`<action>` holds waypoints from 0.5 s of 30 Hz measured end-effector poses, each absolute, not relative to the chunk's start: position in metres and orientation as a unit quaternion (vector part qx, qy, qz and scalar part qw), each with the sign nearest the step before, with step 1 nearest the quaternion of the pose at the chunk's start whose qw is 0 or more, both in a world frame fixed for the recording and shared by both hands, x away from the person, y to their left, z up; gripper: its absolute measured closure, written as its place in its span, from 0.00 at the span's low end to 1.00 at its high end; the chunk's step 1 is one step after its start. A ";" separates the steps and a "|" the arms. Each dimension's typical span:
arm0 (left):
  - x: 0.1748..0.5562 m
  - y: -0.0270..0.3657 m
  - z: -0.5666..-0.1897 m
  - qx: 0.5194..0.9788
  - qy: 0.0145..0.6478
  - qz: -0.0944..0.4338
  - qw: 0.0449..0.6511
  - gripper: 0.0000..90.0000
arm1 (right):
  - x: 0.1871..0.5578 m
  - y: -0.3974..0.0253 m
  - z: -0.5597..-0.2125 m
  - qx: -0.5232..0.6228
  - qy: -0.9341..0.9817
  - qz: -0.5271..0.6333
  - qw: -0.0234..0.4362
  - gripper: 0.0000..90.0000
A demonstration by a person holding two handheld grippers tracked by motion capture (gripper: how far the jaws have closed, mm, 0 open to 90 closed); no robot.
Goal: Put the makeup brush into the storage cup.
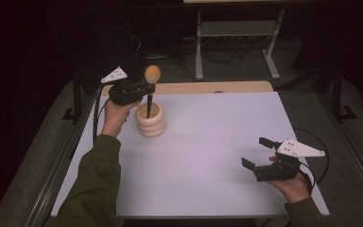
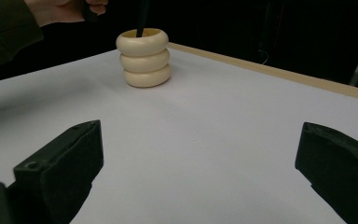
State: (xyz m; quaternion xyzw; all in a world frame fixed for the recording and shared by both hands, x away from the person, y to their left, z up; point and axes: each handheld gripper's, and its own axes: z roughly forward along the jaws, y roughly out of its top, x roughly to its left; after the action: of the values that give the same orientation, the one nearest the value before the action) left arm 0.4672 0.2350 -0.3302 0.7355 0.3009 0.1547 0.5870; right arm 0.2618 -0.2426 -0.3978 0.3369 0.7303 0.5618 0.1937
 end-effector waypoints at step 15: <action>0.465 0.239 -0.343 0.741 0.308 0.152 0.577 0.74 | 0.262 -0.242 -0.398 0.337 0.730 0.561 0.194 0.00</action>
State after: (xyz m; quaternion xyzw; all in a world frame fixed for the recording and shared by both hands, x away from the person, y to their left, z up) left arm 0.4652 0.2387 -0.3435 0.7409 0.3079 0.1517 0.5773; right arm 0.2618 -0.2424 -0.3979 0.3373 0.7304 0.5615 0.1937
